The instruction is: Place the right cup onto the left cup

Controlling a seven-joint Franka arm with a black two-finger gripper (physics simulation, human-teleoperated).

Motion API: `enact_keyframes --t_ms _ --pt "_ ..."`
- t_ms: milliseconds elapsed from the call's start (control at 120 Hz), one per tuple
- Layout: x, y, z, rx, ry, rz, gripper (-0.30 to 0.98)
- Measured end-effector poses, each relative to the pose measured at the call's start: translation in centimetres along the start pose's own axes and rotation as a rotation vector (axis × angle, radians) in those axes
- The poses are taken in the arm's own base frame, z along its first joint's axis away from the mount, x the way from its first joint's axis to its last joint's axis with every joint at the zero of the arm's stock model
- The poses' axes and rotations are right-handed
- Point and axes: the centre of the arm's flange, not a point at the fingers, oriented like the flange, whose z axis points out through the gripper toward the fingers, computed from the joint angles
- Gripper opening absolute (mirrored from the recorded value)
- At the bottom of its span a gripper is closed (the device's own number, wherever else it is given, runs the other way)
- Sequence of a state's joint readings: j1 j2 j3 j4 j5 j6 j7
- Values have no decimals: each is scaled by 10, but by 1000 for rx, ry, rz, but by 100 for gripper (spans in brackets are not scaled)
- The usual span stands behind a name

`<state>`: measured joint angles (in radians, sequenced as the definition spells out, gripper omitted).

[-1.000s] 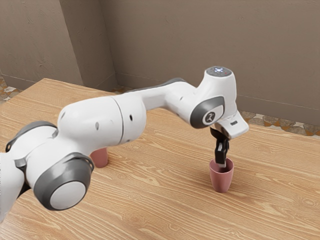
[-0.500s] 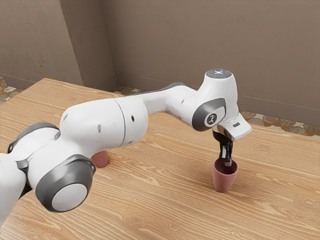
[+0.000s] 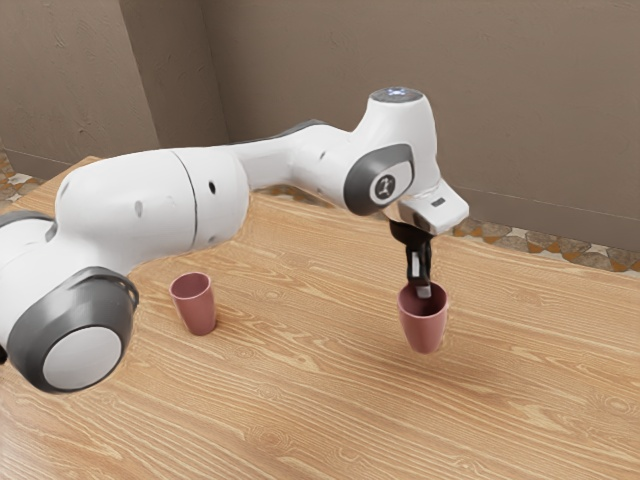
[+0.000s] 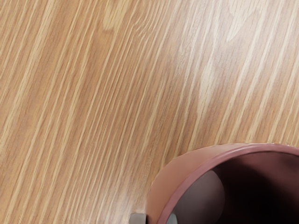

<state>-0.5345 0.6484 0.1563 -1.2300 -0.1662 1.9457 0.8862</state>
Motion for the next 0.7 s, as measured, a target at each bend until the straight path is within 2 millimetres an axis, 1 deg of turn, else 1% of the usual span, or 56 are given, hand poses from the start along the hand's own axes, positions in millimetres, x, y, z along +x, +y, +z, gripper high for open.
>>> enact_keyframes --t_ms 67,117,158,292,383,600,700 --pt "-29 -12 -17 1 -8 -46 -10" --pt "-51 -22 -25 0 -18 -78 -10" --pt "-67 -28 -29 -2 -28 -102 -10" --pt "-120 -40 -40 -16 -58 -172 -10" --pt "-162 -50 -48 -24 -75 -230 -10" --pt "-236 -71 -67 -6 -119 -322 -10" --pt "-267 -74 -73 -8 -134 -362 -10"
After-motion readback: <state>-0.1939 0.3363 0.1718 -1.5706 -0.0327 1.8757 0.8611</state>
